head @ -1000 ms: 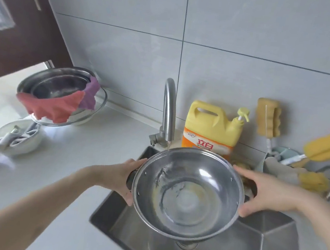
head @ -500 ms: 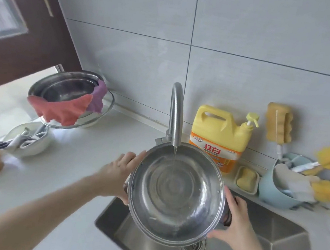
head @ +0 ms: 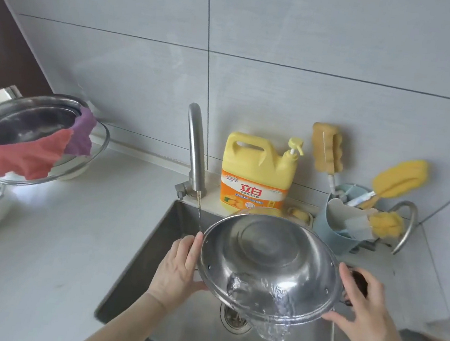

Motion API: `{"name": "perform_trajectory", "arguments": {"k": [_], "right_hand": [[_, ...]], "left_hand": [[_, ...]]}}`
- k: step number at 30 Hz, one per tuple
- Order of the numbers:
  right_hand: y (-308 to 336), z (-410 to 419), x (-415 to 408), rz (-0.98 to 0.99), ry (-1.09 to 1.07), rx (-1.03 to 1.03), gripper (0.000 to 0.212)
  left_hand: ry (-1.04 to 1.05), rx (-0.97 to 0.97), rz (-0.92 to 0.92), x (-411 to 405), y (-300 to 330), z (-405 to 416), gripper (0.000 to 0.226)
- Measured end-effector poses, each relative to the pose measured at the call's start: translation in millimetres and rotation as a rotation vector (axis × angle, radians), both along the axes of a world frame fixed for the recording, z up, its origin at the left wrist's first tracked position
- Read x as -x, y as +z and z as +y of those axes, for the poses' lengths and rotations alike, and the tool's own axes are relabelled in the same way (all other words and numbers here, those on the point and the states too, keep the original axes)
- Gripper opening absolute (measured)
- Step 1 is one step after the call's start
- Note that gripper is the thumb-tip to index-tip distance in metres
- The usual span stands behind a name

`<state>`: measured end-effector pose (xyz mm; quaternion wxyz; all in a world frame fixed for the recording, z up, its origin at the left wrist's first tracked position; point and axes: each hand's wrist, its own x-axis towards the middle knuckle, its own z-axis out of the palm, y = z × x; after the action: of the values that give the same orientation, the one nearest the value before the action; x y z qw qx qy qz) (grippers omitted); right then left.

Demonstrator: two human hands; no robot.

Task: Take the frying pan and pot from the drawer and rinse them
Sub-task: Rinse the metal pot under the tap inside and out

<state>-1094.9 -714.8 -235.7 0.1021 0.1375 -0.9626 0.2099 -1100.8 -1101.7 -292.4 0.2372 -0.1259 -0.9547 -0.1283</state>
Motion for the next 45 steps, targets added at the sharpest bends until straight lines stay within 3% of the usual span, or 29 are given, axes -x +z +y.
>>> {"name": "perform_trajectory", "arguments": {"k": [2,4,6,9,11,16,20,23,25,29,32,38,41,45], "right_hand": [[12,5,-5,0.180,-0.019,0.017,0.128],[28,13,-5,0.367,0.057,0.048,0.075],[48,18,-2,0.454,0.118,0.089,0.051],[81,19,1,0.628,0.176,0.042,0.039],[101,14,0,0.732,0.201,-0.003,0.035],[105,20,5,0.680,0.119,-0.064,0.039],[86,22,11,0.379,0.069,0.058,0.082],[77,18,18,-0.014,0.067,0.026,0.140],[67,12,23,-0.255,0.097,0.076,0.156],[51,-2,36,-0.464,0.142,0.168,0.138],[37,-15,48,-0.624,0.199,0.136,0.144],[9,-55,58,-0.854,0.313,0.174,0.131],[-1,-82,52,-0.900,0.333,0.301,0.121],[-13,-113,39,-0.810,0.329,0.432,0.123]], "left_hand": [[-0.024,0.012,0.151,9,8,6,0.106],[-0.044,0.002,0.268,18,21,14,0.094],[-0.077,-0.003,0.392,25,38,21,0.089],[-0.082,-0.020,0.517,31,64,27,0.080],[-0.064,-0.031,0.558,34,73,28,0.085],[-0.040,-0.018,0.555,36,80,29,0.087],[-0.053,-0.023,0.338,29,65,26,0.106],[-0.060,-0.050,-0.073,22,53,16,0.140],[-0.080,0.008,-0.353,19,47,7,0.152],[-0.127,0.039,-0.783,20,48,-15,0.155],[-0.137,-0.014,-0.952,22,59,-38,0.153],[-0.104,0.000,-1.249,27,102,-93,0.149],[-0.059,0.098,-1.293,27,139,-110,0.152],[0.006,0.260,-1.115,15,177,-123,0.150]]}}
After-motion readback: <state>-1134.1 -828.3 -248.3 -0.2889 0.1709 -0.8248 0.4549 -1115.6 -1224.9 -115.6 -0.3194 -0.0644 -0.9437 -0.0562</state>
